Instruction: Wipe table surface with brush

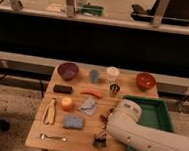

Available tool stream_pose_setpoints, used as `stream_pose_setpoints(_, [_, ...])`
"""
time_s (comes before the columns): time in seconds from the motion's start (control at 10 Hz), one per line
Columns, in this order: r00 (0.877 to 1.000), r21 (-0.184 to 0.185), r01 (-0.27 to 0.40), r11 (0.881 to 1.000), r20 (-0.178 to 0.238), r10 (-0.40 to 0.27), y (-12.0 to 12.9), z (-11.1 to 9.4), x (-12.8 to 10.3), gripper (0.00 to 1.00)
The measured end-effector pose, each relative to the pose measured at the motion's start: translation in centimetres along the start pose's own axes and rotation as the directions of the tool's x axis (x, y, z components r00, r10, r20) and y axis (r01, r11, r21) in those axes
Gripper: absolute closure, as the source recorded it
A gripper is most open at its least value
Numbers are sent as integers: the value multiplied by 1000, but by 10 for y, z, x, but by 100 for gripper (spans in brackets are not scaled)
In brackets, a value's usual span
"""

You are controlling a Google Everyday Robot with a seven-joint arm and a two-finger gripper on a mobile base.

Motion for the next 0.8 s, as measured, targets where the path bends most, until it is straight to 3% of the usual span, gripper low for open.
stream_pose_setpoints(0.2, [1000, -9, 7, 1000, 14, -7, 5, 4, -13, 100])
stream_pose_setpoints(0.5, [996, -34, 69, 997, 67, -67, 24, 16, -56, 100])
stream_pose_setpoints(0.8, [990, -35, 109, 993, 96, -105, 27, 30, -74, 100])
